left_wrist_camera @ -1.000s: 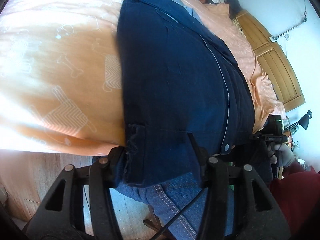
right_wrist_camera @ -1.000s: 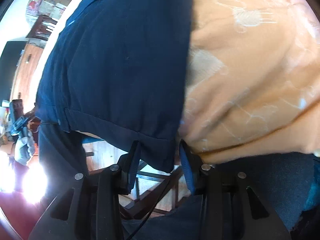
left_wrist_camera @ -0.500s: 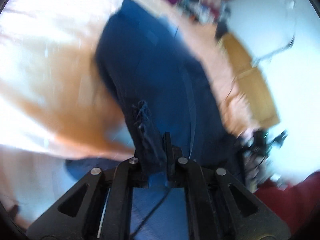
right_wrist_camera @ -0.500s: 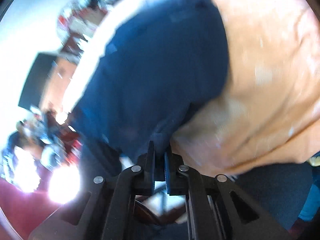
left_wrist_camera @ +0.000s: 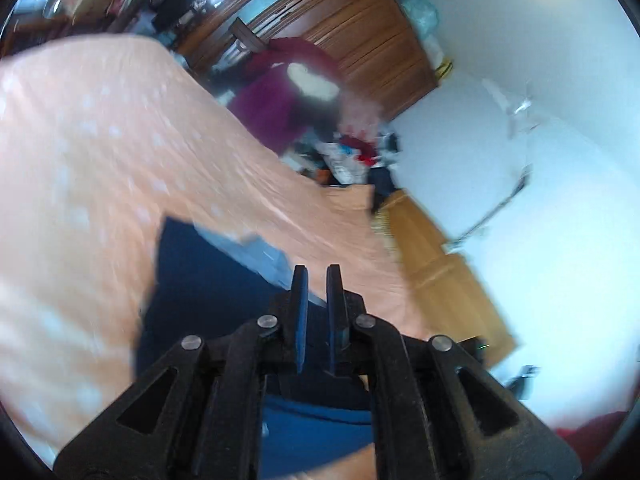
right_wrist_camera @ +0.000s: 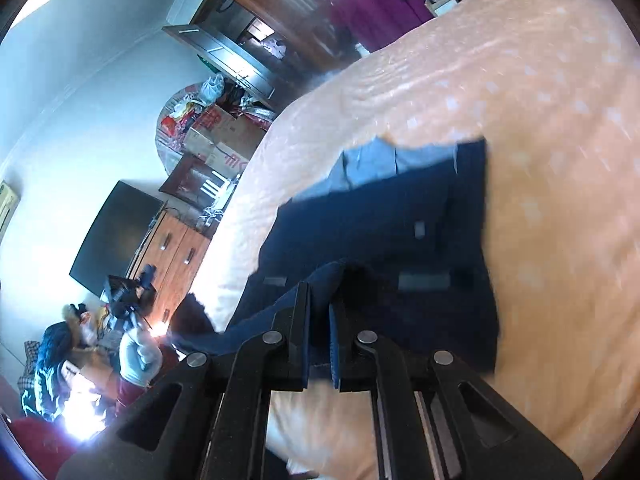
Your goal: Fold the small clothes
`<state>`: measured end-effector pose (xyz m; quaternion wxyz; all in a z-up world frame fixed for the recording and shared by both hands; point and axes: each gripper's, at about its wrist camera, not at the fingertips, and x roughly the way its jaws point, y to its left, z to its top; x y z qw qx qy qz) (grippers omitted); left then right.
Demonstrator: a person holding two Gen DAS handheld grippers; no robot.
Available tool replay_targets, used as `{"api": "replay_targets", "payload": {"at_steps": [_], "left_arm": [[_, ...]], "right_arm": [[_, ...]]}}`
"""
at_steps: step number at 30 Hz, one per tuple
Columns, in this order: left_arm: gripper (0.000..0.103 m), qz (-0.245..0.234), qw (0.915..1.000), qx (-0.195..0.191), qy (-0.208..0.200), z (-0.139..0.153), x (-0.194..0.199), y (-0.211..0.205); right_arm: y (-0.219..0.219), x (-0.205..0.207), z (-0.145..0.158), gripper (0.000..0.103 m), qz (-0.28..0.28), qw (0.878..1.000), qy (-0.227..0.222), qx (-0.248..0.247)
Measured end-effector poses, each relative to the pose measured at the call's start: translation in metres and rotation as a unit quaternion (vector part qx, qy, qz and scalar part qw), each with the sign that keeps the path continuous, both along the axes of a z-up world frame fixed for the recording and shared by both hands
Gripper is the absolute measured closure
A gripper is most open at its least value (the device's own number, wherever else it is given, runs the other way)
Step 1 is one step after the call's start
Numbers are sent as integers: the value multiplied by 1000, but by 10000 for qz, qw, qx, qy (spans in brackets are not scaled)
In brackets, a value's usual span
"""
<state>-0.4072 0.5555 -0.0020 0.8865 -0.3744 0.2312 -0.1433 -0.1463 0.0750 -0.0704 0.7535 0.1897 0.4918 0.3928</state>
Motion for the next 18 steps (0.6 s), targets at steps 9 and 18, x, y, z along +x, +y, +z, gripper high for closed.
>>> {"api": "replay_targets", "payload": {"at_steps": [9, 18], "left_arm": [[50, -794, 9812, 727, 1601, -83, 77, -5], [43, -948, 9717, 313, 2141, -125, 62, -1]], "right_arm": [[55, 128, -109, 92, 409, 9881, 484, -1399], [5, 107, -142, 62, -54, 9923, 889, -867]]}}
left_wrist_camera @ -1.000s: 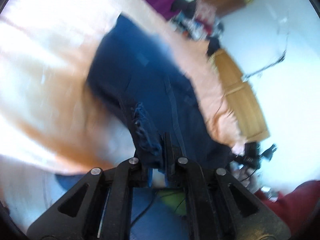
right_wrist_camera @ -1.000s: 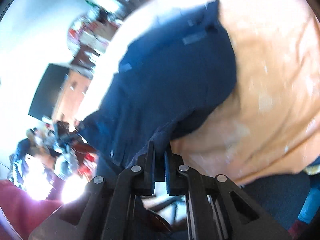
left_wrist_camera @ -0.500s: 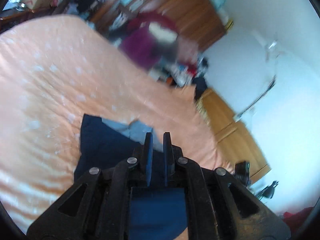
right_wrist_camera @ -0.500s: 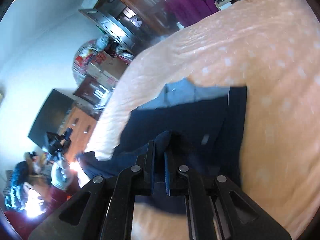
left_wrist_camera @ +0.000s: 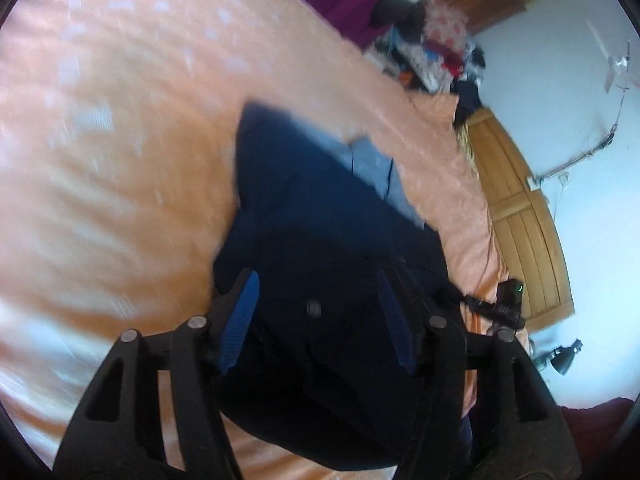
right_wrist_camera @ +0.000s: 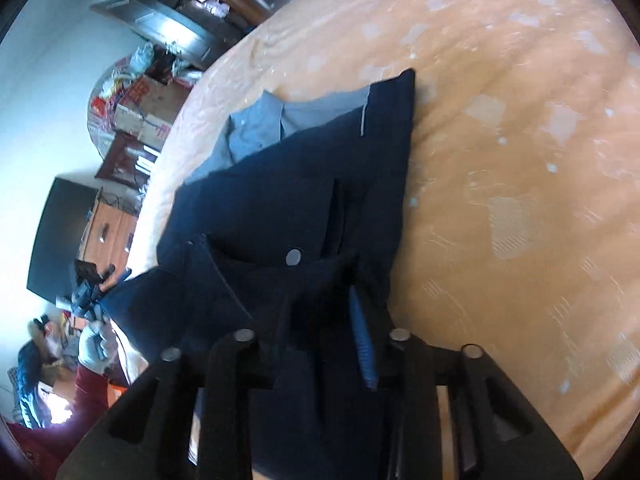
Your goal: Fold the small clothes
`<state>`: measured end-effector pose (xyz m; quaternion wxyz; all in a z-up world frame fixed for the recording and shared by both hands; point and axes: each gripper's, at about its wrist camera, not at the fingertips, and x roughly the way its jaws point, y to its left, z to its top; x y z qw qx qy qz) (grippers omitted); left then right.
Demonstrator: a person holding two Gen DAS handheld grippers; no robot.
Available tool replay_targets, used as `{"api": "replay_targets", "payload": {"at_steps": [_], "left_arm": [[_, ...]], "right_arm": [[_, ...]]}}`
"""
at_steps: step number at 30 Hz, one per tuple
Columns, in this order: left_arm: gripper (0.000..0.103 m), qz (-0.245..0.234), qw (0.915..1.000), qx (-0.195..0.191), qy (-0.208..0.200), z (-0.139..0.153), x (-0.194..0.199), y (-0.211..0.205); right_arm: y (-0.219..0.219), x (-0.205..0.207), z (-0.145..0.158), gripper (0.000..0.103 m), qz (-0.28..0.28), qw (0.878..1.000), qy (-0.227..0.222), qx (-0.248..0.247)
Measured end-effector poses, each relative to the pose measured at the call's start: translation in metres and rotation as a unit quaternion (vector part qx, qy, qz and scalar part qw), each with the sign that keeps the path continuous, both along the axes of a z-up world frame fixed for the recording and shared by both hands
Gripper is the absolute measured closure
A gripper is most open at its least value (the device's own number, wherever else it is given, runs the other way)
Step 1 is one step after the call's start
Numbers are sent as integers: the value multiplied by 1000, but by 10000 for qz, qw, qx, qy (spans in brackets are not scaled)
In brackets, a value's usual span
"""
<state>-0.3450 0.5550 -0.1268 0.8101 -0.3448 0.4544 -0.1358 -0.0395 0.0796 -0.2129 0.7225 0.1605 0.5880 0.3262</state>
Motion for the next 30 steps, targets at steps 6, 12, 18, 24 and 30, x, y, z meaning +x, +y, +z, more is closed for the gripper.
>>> {"api": "replay_targets", "payload": {"at_steps": [6, 12, 18, 24, 30], "left_arm": [[42, -719, 9968, 290, 189, -48, -49, -59], [40, -268, 9988, 10, -418, -43, -77, -43], [35, -73, 9974, -253, -667, -33, -98, -28], [34, 45, 9961, -378, -790, -25, -111, -20], [34, 94, 9950, -367, -927, -18, -110, -13]], "right_arm": [[-1, -36, 58, 60, 74, 9983, -575, 14], [124, -65, 128, 49, 1409, 9753, -1650, -407], [363, -87, 104, 38, 4081, 9035, -1293, -213], [492, -114, 14, 38, 5924, 7878, -809, -1480], [503, -128, -2, 37, 6258, 7471, -1359, -1781]]}}
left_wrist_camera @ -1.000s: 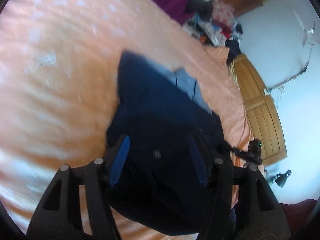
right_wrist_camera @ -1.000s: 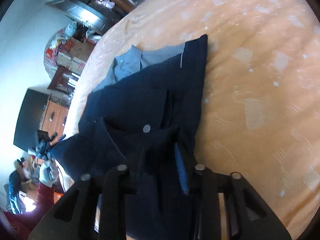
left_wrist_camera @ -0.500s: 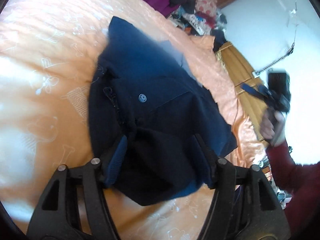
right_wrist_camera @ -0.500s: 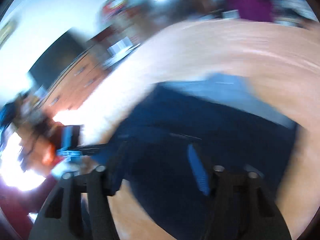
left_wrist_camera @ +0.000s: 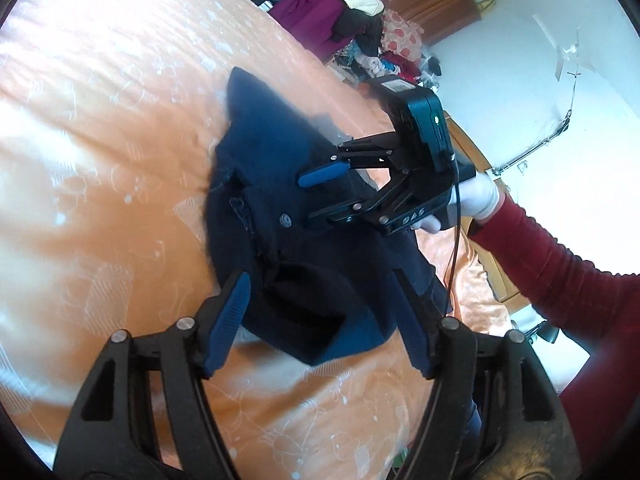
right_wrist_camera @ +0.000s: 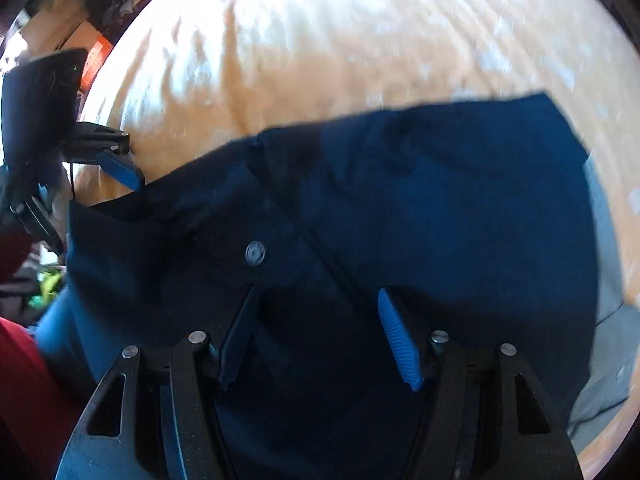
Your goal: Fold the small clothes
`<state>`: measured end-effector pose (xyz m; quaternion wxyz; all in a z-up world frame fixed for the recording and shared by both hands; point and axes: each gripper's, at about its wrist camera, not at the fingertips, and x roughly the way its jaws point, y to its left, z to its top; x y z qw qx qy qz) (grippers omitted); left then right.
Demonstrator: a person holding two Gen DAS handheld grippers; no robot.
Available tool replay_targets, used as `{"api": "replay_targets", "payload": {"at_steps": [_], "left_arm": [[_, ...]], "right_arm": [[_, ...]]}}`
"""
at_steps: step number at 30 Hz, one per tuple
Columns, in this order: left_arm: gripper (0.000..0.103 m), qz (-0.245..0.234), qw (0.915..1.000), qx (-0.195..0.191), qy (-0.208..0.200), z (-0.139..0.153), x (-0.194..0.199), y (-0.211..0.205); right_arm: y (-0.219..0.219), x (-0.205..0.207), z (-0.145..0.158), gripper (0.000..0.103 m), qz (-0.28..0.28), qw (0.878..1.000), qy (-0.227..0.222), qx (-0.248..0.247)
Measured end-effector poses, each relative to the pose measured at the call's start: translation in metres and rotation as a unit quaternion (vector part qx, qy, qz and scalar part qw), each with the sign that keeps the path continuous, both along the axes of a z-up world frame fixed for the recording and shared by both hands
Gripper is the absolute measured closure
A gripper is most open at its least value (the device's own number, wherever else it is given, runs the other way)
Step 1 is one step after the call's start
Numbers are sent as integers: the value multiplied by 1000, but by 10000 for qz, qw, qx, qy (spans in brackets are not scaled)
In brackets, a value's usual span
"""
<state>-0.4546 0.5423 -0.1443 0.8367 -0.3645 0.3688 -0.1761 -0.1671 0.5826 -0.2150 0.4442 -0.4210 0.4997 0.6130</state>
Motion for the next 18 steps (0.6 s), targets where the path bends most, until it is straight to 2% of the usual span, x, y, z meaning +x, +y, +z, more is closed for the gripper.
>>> {"api": "replay_targets", "payload": {"at_steps": [2, 3, 4, 6, 7, 8, 9, 13, 15, 18], "left_arm": [[34, 11, 10000, 16, -54, 5, 3, 3], [34, 32, 10000, 64, -60, 8, 6, 4], [34, 76, 9999, 108, -66, 11, 8, 8], [33, 145, 9998, 87, -76, 15, 11, 14], [31, 144, 9999, 49, -60, 14, 13, 17], [29, 92, 10000, 21, -26, 14, 17, 18], [24, 34, 10000, 62, -8, 14, 22, 19], [21, -171, 9998, 34, -11, 17, 42, 23], [21, -235, 9996, 94, 87, 18, 54, 24], [21, -655, 9978, -39, -27, 24, 71, 19]], "right_arm": [[0, -7, 0, 37, 120, 9995, -262, 141], [0, -10, -2, 37, 137, 9997, -156, 125], [-2, -14, -5, 49, 157, 9998, -17, 115], [-5, -20, -6, 66, 133, 9996, -11, 231], [-9, -21, -4, 84, 77, 9993, -86, 368], [-13, -21, 0, 88, -9, 9987, -153, 483], [-22, -23, 7, 98, -142, 9975, -183, 674], [-56, -15, 46, 98, -703, 9873, -222, 1409], [-69, -15, 60, 98, -787, 9835, -258, 1607], [-91, -20, 89, 98, -868, 9759, -405, 1963]]}}
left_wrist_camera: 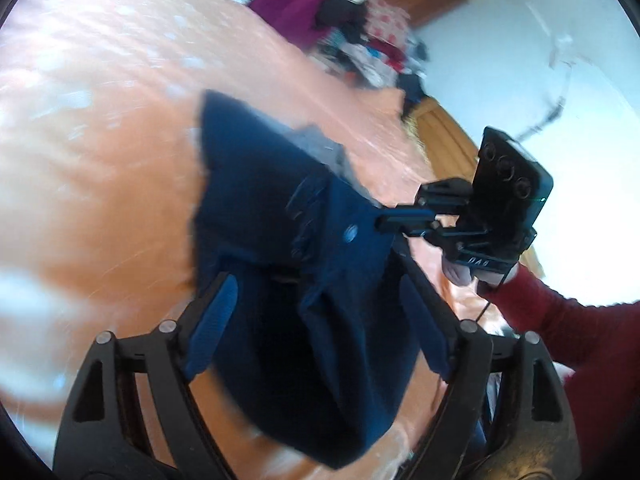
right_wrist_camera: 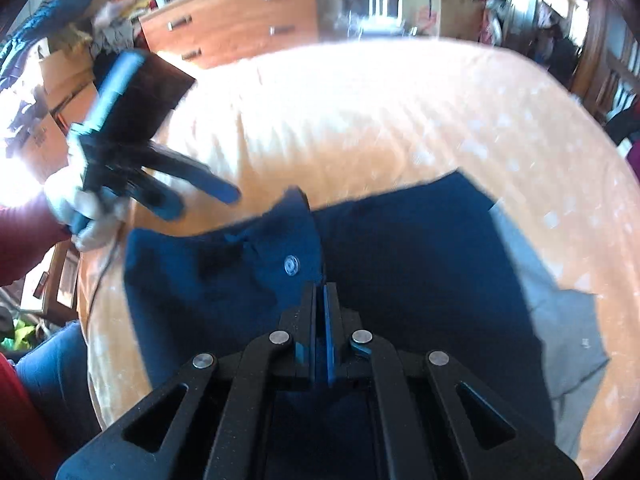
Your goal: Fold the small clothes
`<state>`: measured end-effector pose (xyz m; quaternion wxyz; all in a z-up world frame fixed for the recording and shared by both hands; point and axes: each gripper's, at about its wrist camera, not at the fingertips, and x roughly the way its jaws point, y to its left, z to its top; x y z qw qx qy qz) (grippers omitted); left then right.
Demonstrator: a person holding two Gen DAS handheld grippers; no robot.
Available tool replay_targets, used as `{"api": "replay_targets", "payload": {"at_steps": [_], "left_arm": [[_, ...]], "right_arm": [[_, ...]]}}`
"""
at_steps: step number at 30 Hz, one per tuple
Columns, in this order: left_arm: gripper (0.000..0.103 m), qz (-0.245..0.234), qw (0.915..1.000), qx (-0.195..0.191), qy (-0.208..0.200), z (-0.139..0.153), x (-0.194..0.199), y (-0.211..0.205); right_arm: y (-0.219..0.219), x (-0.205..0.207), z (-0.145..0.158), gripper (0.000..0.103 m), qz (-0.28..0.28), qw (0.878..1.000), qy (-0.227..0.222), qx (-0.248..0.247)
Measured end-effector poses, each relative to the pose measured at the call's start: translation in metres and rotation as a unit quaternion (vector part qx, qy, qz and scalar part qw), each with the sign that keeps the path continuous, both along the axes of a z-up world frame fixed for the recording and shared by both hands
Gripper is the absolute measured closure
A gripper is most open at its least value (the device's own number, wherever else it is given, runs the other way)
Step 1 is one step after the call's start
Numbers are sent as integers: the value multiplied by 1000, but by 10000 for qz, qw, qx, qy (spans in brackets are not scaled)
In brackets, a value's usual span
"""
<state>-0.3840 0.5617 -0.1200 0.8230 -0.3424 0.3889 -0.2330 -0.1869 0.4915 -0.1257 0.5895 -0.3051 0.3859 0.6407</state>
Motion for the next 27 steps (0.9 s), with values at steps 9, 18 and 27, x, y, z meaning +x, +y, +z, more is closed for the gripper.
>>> {"api": "replay_targets", "payload": {"at_steps": [9, 18, 27], "left_arm": [[33, -696, 9970, 4, -352, 32, 36, -22], [88, -654, 9933, 215, -933, 61, 32, -41], [88, -465, 9924, 209, -1116, 61, 24, -39]], "right_arm": [[-17, -16, 60, 98, 41, 9985, -170, 523], [-65, 26, 88, 88, -887, 9933, -291, 685], [-341, 116, 37, 55, -3990, 9155, 509, 112]]}}
